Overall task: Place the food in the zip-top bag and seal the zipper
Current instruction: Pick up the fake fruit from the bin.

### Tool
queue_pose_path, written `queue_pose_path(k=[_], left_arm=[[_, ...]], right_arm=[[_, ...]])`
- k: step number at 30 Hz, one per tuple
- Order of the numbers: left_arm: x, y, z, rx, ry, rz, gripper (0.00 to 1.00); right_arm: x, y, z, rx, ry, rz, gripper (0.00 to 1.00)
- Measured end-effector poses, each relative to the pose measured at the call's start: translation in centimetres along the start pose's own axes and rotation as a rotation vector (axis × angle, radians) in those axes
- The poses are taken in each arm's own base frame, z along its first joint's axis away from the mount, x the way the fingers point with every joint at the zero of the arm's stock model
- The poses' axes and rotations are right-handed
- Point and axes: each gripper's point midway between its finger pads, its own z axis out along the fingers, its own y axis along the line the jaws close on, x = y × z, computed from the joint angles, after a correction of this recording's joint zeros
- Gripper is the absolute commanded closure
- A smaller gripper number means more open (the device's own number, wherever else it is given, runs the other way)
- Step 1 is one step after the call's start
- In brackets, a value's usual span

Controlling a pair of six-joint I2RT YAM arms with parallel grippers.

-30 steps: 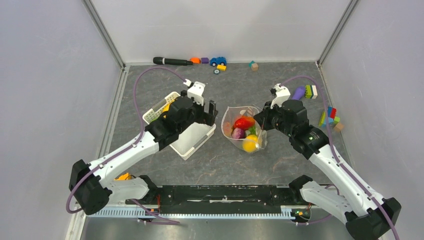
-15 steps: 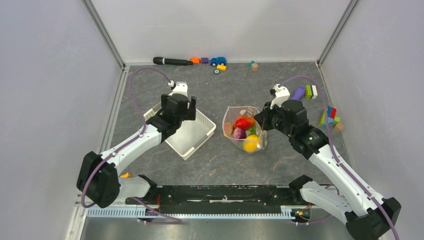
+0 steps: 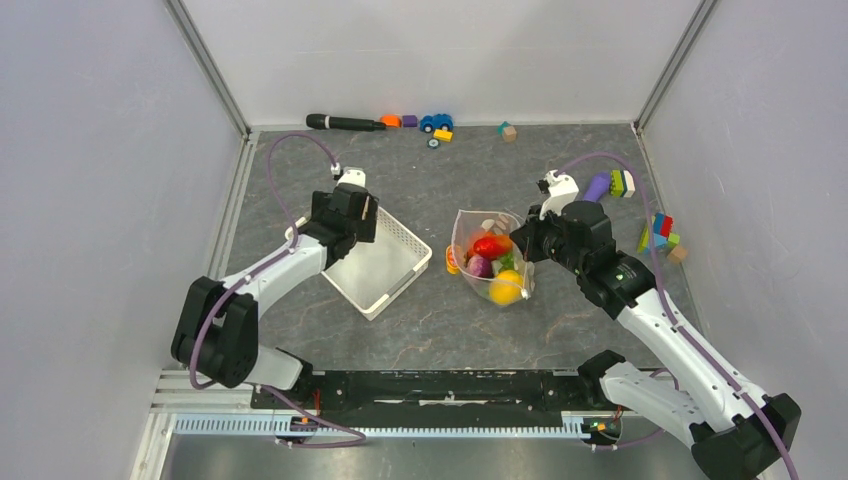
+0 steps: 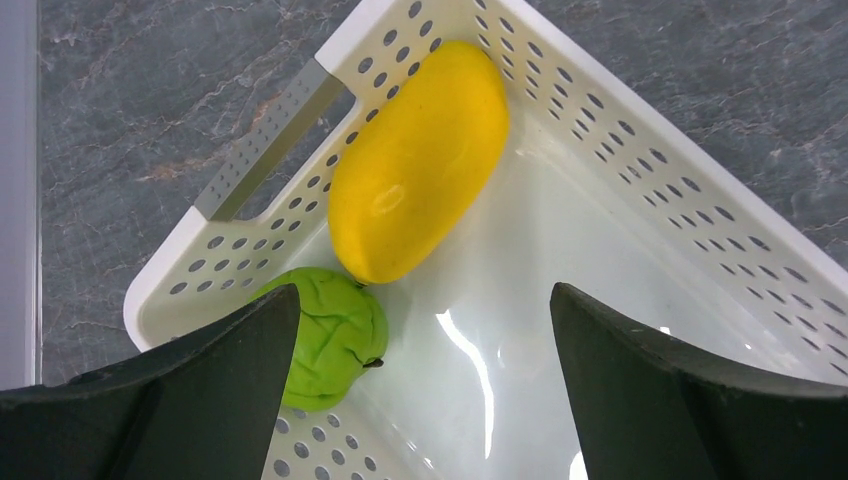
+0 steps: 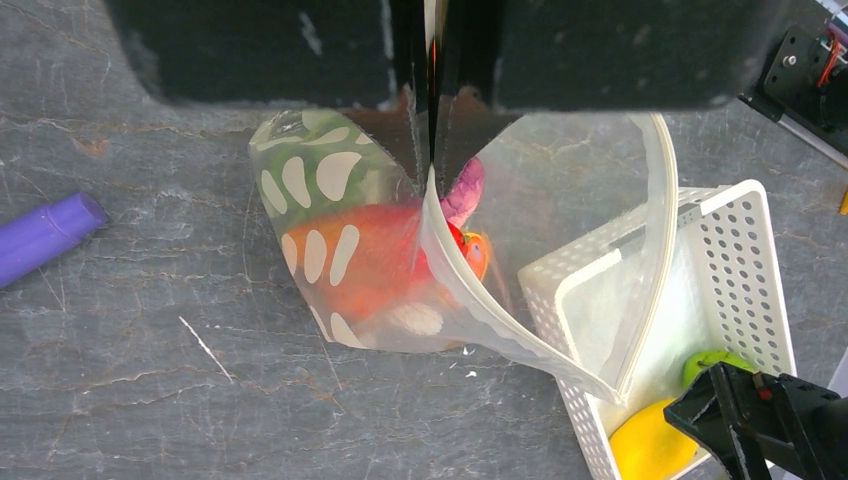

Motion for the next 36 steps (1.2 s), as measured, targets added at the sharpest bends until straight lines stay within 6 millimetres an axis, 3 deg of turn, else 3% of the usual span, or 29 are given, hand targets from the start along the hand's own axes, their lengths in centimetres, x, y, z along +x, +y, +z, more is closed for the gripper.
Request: queue_pose_path(k=[13,36], left_arm=[[3.3,0.2,3.8,-0.023,0.136,0.103,0.00],[1.9,0.2,7.0,-0.057,0.143,0.121,0.00]], right_arm=[[0.1,-0.6,0.1,0.027,-0.003,-0.012,1.00],[0.0,-1.3,0.1,0.067,-0.012,-0.016,1.00]])
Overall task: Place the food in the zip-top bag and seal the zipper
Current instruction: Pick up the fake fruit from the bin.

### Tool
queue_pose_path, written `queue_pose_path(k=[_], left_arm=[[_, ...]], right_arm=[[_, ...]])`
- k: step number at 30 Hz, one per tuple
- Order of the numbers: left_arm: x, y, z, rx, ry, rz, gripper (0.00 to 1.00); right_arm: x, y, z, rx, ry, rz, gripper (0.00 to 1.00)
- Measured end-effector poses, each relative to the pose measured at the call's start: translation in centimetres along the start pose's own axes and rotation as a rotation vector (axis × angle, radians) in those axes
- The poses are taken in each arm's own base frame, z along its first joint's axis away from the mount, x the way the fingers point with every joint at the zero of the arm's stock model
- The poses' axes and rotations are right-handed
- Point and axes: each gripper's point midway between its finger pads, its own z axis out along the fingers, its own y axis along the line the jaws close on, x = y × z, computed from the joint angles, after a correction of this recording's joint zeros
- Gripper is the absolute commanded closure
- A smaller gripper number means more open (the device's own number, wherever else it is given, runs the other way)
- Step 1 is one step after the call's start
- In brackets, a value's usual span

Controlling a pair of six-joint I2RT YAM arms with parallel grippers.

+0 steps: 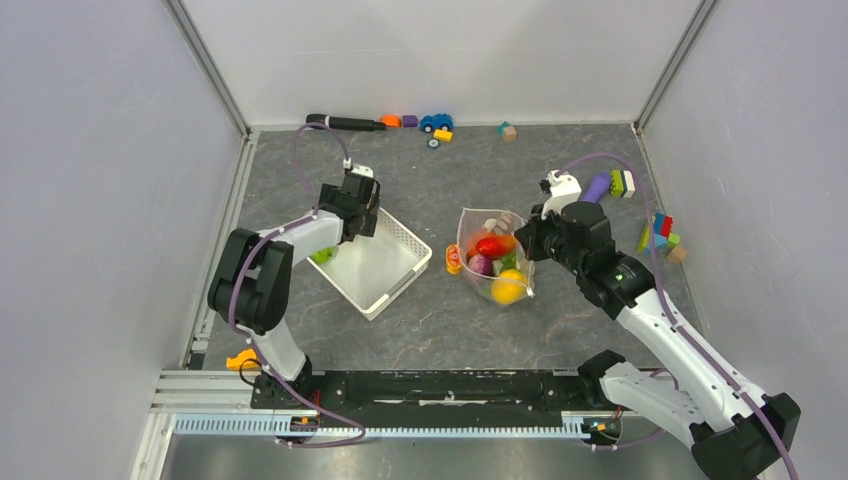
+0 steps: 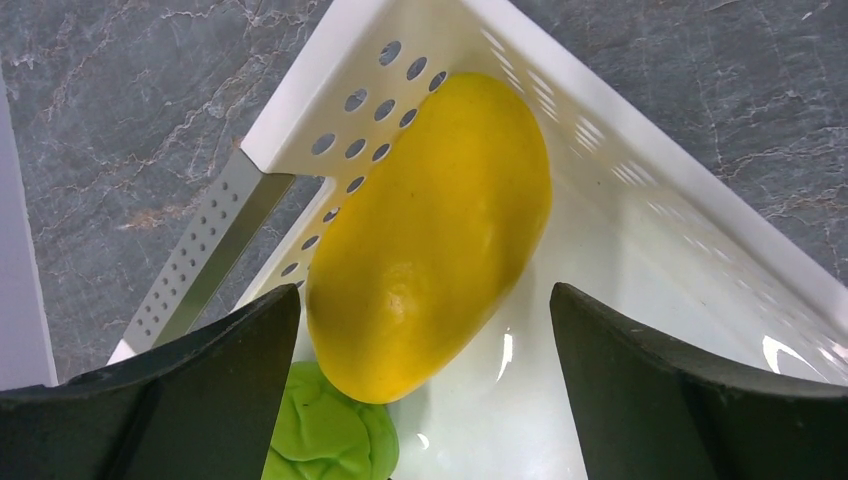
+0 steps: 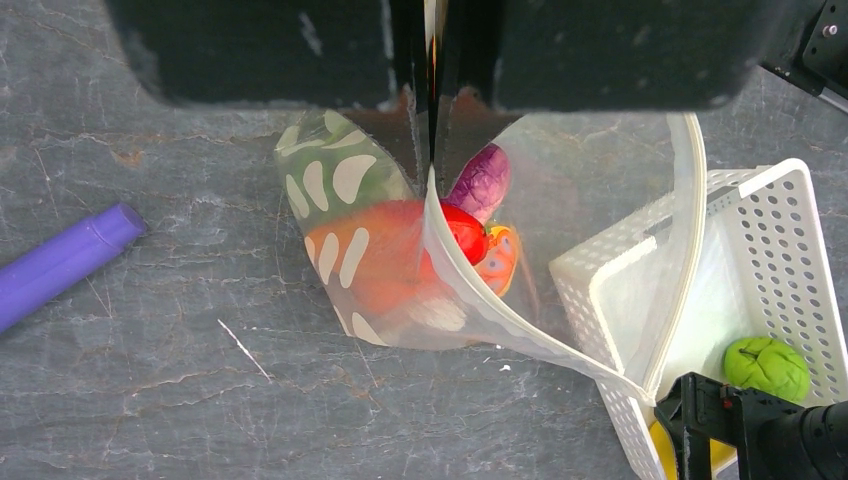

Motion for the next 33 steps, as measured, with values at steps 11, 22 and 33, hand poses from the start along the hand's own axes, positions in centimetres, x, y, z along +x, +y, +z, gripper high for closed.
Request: queue_pose_path(k=[11,22,33], left_arm=[[0.2,-0.3,0.9,0.005,0.030,0.008,0.00],[0.9,-0.4,1.2,0.005,0.078,0.029,0.33],[1.1,-0.4,1.2,0.007,0.089,0.032,0.68]], right_arm=[[-0.1,-0.4,-0.1,0.020,-0.008,0.000,1.00],[-0.2,-0.8,-0.5,0.043,-0.015,0.000,1.00],[-0.1,-1.0,-0.5,0.050,-0.014,0.000,1.00]])
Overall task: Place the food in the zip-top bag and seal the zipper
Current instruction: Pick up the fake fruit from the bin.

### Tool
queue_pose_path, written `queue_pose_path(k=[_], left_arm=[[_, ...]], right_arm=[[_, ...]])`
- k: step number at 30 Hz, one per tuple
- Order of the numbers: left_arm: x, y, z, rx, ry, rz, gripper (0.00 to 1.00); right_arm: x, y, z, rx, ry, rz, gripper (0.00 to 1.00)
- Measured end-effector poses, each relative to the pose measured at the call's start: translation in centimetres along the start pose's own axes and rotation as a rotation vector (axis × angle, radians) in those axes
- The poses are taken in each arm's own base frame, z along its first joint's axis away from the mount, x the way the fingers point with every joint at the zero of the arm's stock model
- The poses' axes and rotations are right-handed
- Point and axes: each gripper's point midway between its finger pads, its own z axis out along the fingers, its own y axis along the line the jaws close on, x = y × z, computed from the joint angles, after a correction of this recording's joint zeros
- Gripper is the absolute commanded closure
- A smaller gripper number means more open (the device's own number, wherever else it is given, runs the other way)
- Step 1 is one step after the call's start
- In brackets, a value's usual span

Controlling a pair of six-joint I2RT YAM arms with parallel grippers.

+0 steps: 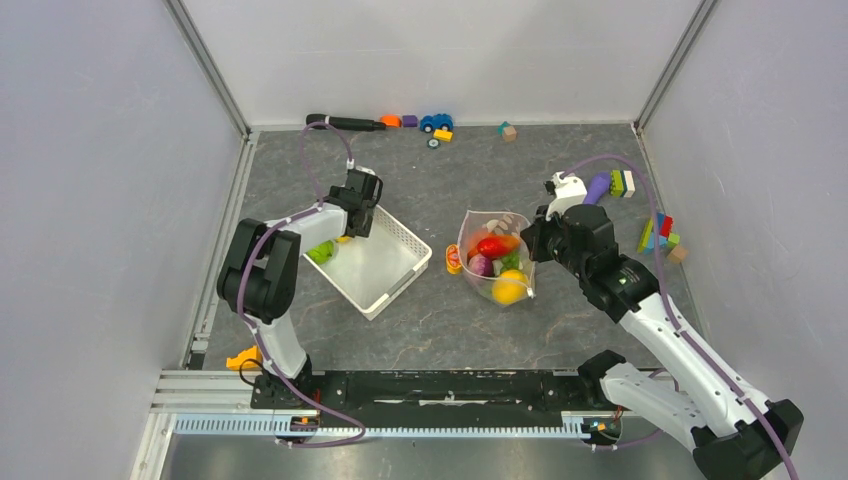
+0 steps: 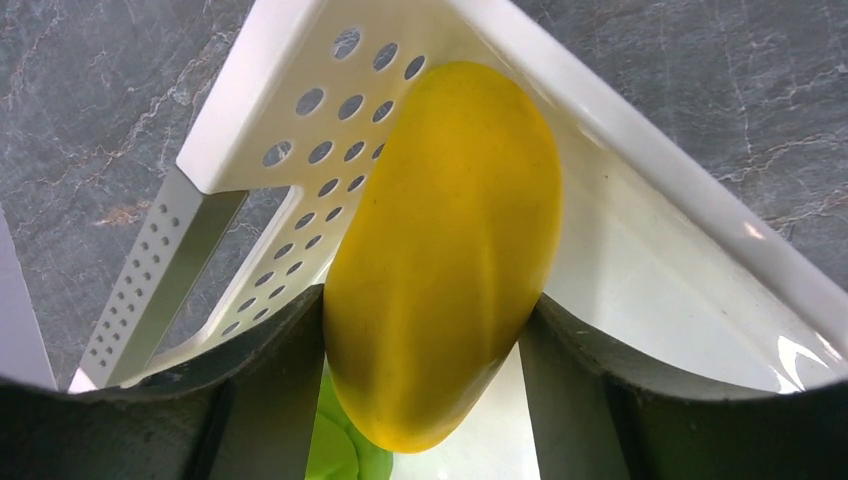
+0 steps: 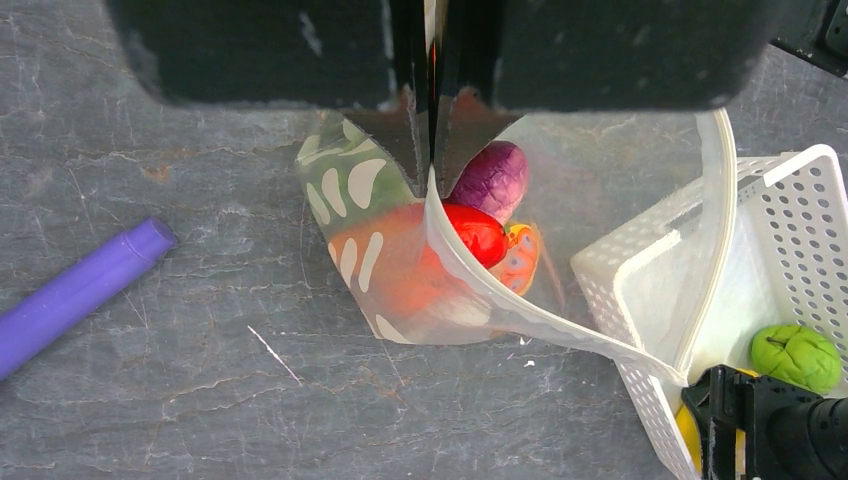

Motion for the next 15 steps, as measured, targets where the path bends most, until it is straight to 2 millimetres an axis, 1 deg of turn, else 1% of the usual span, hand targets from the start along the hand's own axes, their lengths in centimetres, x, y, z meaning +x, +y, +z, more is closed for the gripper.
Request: queue_pose_path(k=[2,6,9,13,15], left_arm=[[0.2,0.0,-0.1,0.000,0.009,-0.001,0.75],[0.5,0.4,-1.1,0.000,0.032,-0.024,0.83],[0.0,0.9,-2.9,0.014,0.020,-0.074,0.90],[-1.9,1.7,-6.4,0.057,-0.049,-0.176,0.93],[-2.8,1.8,-8.1,0.098,-0.090,-0.219,0.93]], right_arm=[[0.0,0.0,-0.1,0.000,-0.002,0.000,1.00],[-0.1,-0.1,-0.1,0.006,-0.005,0.000,1.00],[-0.1,-0.1,-0.1,0.007,-0.004,0.000,1.00],[0.0,-0.2,-0.1,0.012,0.000,0.000,1.00],[0.2,-0.3,0.0,0.013,0.005,-0.001,1.00]])
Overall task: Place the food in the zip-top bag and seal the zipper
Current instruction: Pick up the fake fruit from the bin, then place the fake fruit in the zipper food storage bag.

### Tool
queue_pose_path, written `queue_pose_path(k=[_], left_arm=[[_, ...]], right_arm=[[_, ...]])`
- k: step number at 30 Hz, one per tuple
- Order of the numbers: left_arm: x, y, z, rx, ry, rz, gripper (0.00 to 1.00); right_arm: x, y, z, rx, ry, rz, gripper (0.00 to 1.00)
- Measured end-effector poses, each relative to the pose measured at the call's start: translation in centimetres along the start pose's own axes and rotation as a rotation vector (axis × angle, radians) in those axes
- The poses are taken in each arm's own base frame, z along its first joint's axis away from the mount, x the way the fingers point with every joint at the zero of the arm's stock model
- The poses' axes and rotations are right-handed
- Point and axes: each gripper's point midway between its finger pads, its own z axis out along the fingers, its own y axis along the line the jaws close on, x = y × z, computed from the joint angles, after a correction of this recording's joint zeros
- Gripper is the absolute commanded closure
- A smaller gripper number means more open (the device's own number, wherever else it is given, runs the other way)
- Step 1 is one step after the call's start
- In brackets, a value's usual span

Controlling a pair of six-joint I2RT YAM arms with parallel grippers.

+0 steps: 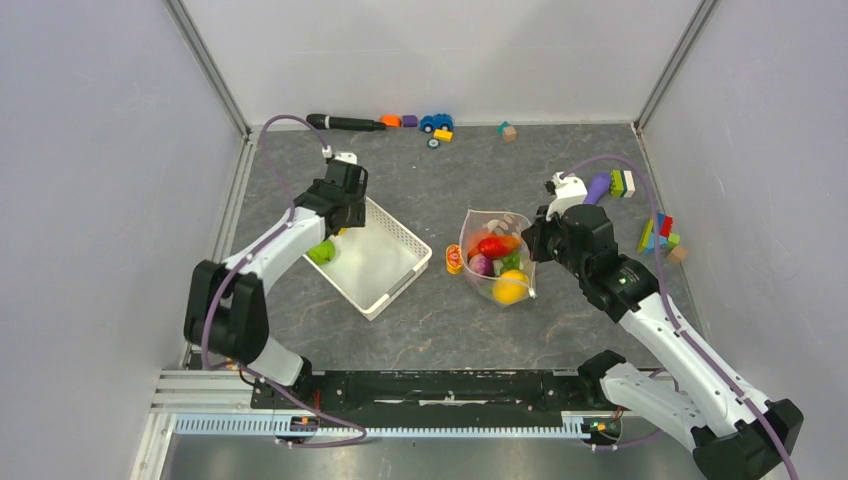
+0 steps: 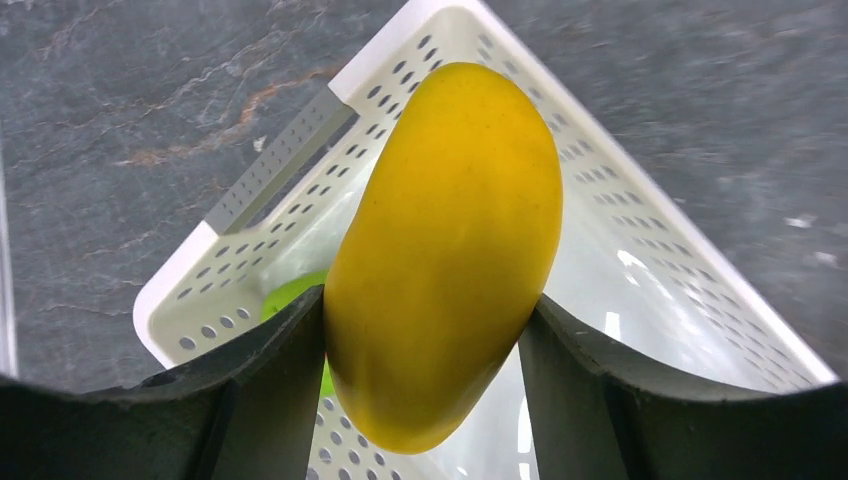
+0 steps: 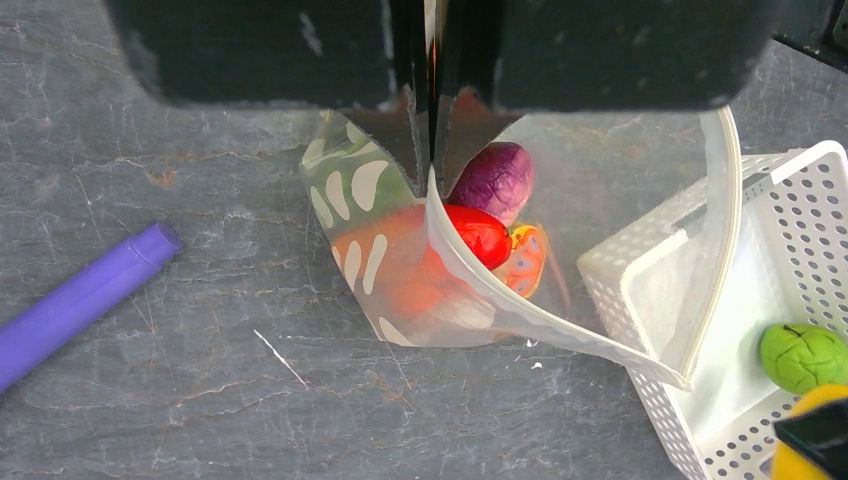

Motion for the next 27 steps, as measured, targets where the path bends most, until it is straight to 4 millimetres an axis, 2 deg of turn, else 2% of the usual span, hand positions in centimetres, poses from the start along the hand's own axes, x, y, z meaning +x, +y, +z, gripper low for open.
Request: queue_pose_path(k=[3,6,8,13,17,22,24,27], left_arm=[[-1.2,-0.5,-2.6,0.082,-0.055,-0.052,0.93],[-2.1,-1.2,-5.6,0.188,-0.113,-0.092,0.89],[-2.8,-2.1,-8.1,0.295,-0.166,-0.109,0.88],[-4.2,-6.7,-15.7,0.712,-0.332,-0.079,0.84],[-3.2,-10.7,-20.6,0.998,-0.398,0.018,0.83],[-1.0,-15.1,-25.5,1.245,-0.401,0.157,0.82],[-0.1,-16.5,-26.6,1.307,-0.391,0.215,0.77],[1.3,-18.7,-28.1,1.392,-0.378,0.324,0.77]], right_arm=[[0.2,0.0,0.1,0.003,0.007,-0.001,1.00],[0.2,0.0,0.2,0.003,0.009,-0.001,1.00],[0.2,-0.1,0.2,0.004,0.009,-0.001,1.00],[0.2,-0.1,0.2,0.005,0.009,-0.001,1.00],[0.2,-0.1,0.2,0.005,0.009,-0.001,1.00],[0.2,0.0,0.2,0.002,0.009,-0.001,1.00],[0.2,0.0,0.2,0.001,0.009,-0.001,1.00],[0.2,0.0,0.2,-0.002,0.010,-0.001,1.00]])
